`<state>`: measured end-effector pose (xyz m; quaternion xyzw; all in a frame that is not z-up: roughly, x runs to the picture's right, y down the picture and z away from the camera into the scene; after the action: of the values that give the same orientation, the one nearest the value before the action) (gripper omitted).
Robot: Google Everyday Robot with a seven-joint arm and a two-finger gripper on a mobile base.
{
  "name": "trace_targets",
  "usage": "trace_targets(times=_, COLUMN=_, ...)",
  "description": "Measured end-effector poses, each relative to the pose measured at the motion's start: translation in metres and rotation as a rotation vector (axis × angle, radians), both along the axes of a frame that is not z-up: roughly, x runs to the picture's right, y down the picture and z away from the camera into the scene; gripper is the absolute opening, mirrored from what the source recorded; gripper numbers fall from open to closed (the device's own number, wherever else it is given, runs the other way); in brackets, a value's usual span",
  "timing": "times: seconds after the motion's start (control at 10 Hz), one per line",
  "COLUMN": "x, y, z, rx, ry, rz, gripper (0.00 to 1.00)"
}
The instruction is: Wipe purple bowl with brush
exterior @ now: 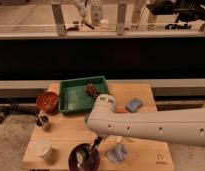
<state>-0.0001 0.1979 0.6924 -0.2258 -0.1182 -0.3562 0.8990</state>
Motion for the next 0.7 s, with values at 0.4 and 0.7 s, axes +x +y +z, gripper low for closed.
trace_targets(times=0.4, x=-0.0047, y=-0.0020, z=0.0036, rx=-0.018, ry=-0.037, rz=0.010, gripper=0.00)
trace_targets(times=0.7, x=-0.0048, y=-0.0019, z=0.0035, rx=-0.018, ry=-0.037, rz=0.010, gripper=0.00)
